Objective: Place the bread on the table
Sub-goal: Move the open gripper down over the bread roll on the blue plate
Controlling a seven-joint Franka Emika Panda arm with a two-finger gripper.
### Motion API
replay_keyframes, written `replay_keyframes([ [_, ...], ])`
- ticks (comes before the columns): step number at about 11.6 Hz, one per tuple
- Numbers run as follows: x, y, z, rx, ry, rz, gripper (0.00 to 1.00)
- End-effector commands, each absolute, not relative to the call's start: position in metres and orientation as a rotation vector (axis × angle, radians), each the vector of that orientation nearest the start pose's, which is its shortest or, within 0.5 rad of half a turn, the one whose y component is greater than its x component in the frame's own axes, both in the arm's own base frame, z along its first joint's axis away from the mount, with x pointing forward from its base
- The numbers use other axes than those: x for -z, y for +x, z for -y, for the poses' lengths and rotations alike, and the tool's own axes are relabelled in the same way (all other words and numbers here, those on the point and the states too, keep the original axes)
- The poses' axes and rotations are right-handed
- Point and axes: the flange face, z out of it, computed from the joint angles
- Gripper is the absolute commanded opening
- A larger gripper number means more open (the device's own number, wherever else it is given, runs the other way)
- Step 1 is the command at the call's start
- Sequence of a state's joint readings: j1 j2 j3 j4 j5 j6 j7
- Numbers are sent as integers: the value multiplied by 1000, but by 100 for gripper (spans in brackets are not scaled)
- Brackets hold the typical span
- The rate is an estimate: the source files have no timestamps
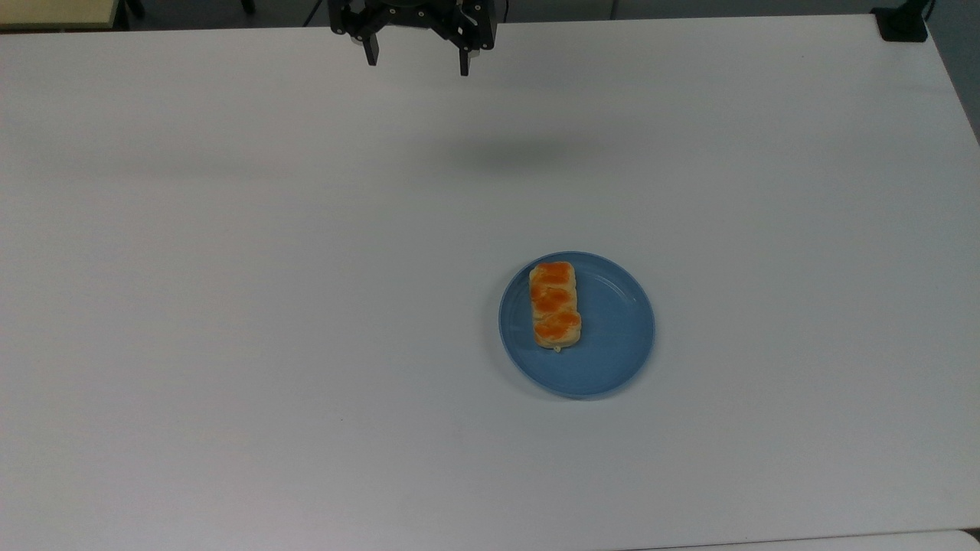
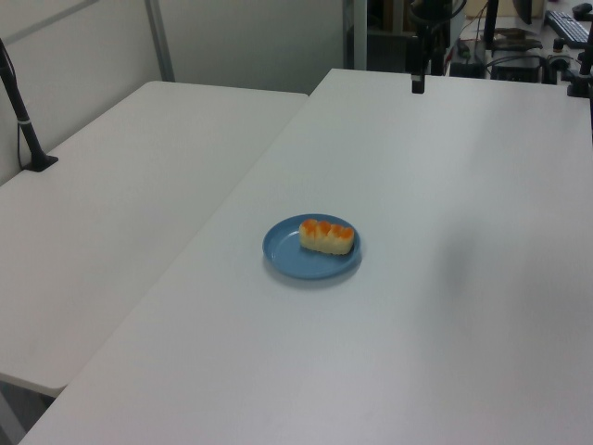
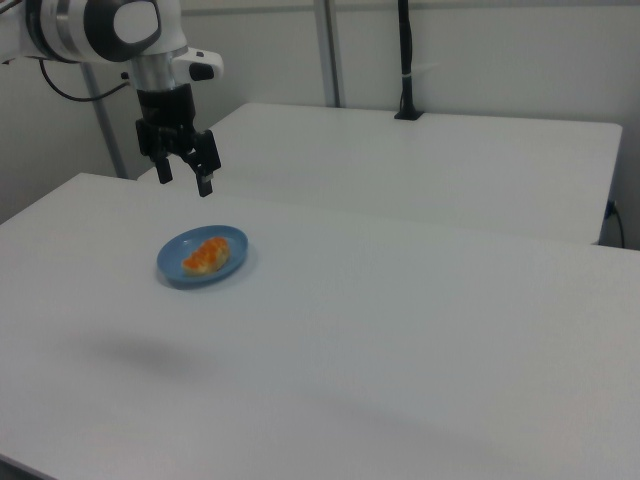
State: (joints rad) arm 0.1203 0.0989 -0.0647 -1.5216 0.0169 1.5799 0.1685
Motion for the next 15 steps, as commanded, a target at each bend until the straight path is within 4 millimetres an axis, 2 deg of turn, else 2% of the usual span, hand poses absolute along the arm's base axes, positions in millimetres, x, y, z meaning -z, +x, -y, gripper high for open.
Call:
replay_keyframes([
  [1, -569, 606, -48, 20, -3106, -142, 100],
  [4, -572, 604, -40, 15, -3109, -146, 100],
  [7, -568, 607, -44, 20, -3108, -137, 100],
  [8, -556, 613, -51, 4, -3105, -143, 100],
  [10, -527, 636, -84, 81, -3070, -179, 100],
  [11, -502, 649, -100, 109, -3064, -237, 100],
  [13, -456, 670, -141, 196, -3060, -235, 100],
  [15, -415, 677, -159, 176, -3082, -202, 100],
])
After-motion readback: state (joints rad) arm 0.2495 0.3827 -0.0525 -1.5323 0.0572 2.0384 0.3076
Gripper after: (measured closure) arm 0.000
